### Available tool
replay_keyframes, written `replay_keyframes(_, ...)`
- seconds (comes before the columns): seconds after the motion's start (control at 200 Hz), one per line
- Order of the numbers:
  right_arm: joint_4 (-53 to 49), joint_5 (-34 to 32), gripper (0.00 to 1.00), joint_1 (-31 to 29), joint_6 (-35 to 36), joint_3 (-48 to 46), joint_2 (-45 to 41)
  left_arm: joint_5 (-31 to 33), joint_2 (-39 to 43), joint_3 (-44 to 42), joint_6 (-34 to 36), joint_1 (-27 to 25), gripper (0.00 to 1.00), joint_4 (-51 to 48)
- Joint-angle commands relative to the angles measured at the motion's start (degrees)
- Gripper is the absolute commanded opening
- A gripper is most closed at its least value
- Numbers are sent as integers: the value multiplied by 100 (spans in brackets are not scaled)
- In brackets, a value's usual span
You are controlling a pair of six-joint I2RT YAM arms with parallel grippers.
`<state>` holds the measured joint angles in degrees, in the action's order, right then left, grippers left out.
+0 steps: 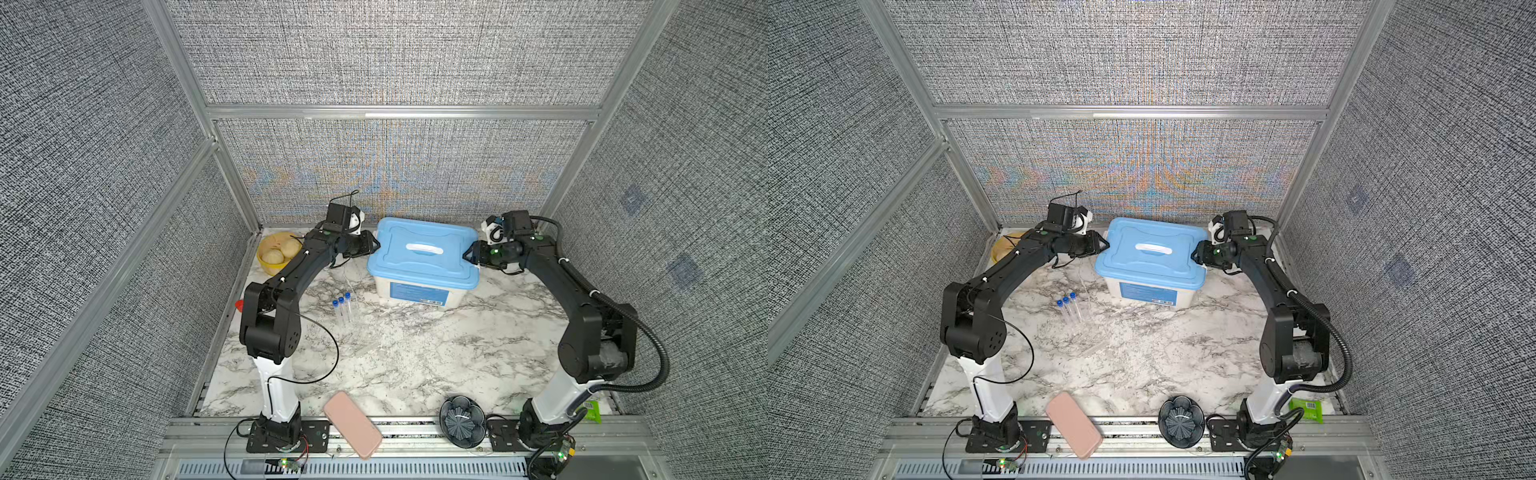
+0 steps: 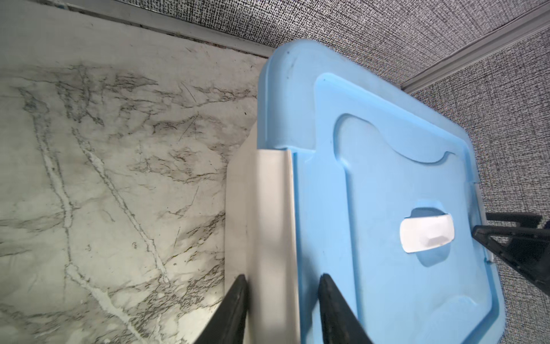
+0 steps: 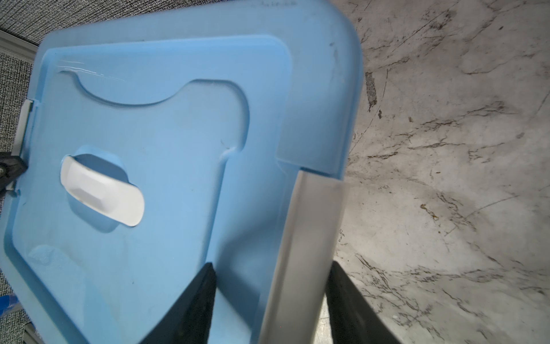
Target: Organize the chemistry lab equipment
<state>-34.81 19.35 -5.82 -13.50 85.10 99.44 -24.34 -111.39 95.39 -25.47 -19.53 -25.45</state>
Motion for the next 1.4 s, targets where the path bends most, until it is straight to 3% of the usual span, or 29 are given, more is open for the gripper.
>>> replay_keyframes(0.0,-362,209,55,-126,51,-15,146,-244,-57,166,221,-112,37,-164)
replay_keyframes(0.385,-307,192,55,-459,-31,237,387,164,-212,671,567,-424,31,-742)
replay_keyframes(0.61,-313,-111,58,-437,-3,228,333,436,-67,646,578,-409,54,-731)
replay_keyframes(1.035,215,-617,78,-35,-135,-311,-425,1146,1137,-374,313,-70,69,115)
replay_keyframes(1.18,606,-647,99,177,-192,-688,-1066,1689,1760,-718,347,61,73,147)
replay_keyframes(1.395,1288,-1244,99,301,-167,-1396,-2412,2569,2927,-1504,578,213,83,343)
